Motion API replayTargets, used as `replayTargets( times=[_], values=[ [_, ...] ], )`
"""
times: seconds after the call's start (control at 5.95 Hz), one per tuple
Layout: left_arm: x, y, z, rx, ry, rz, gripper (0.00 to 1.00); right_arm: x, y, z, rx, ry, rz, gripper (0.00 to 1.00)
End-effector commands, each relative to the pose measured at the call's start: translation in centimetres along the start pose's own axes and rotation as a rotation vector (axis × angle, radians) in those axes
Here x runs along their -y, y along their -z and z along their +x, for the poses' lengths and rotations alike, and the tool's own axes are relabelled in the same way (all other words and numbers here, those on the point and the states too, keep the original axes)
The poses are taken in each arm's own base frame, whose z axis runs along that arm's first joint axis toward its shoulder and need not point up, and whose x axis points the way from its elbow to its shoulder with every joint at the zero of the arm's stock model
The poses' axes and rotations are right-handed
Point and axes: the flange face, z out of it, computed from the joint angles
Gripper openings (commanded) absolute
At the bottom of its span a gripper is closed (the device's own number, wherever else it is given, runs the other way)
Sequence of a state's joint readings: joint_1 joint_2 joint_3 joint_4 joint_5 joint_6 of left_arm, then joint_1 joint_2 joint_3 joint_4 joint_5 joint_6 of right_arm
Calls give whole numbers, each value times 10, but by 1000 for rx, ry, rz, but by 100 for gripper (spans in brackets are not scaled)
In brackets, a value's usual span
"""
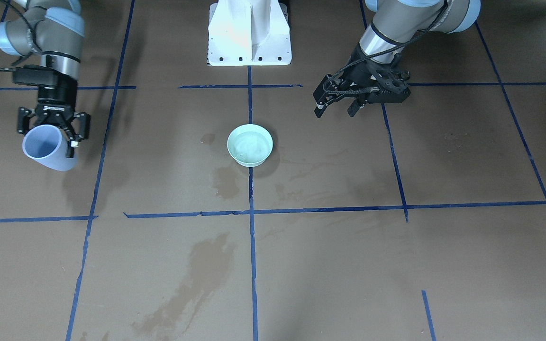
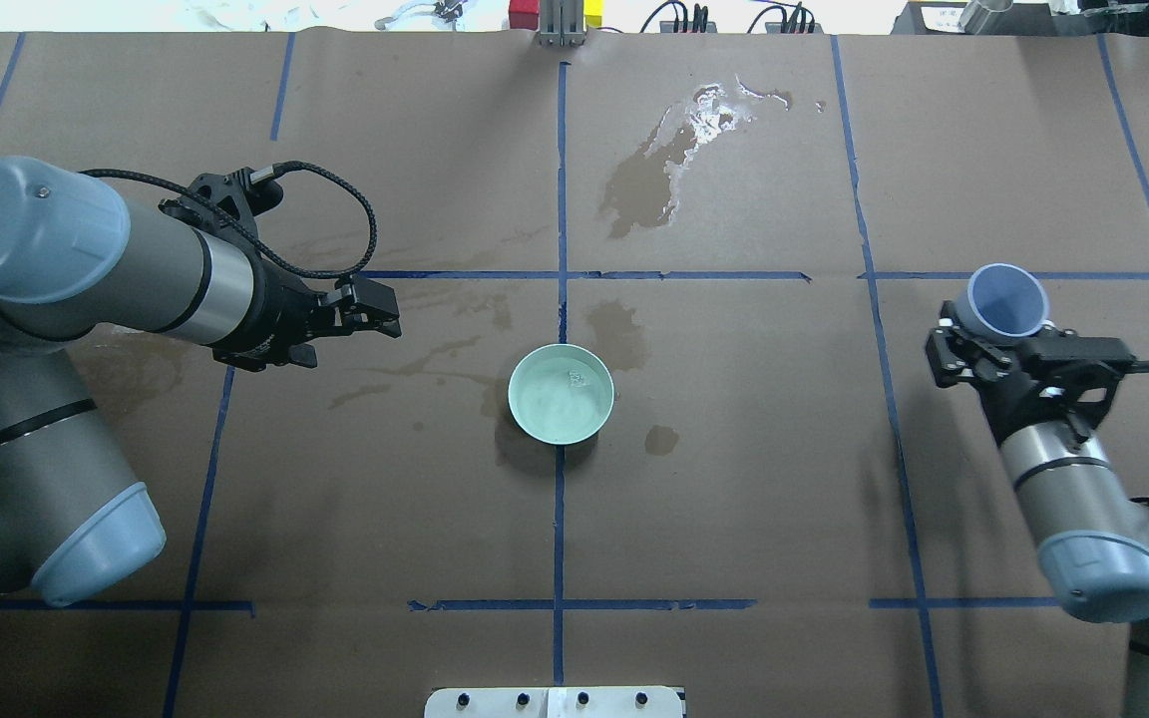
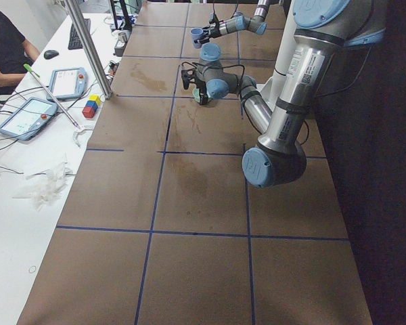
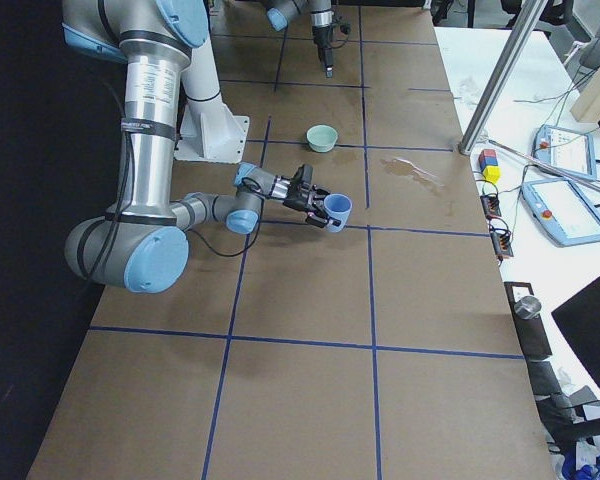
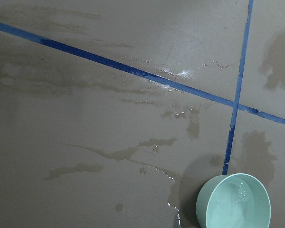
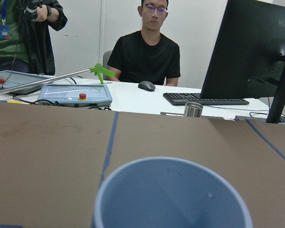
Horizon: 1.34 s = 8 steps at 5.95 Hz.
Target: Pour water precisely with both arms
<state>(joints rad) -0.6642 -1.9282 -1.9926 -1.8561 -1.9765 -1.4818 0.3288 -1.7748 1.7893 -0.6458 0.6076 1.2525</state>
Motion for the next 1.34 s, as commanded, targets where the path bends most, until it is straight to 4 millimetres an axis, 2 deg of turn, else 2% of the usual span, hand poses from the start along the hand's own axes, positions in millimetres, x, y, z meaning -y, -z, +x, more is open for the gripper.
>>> replayTargets(
  times=[0.0,0.17,0.34,0.84,1.18],
  values=[
    [0,1,0,-1,-1,1,100,-38,-16,79,34,12,15,0],
    [0,2,1,-4,-2,1,100,-35,-20,93,36,16,4,0],
    [-1,2,2,-6,-1,1,100,-35,-21,95,39,-2,8,1],
    [-1,3,1,-4,0,1,100,-53,-31,116,1,-7,-3,2],
    [-1,2,0,-3,0,-1,100,-48,-36,121,-16,-32,10,2]
  ],
)
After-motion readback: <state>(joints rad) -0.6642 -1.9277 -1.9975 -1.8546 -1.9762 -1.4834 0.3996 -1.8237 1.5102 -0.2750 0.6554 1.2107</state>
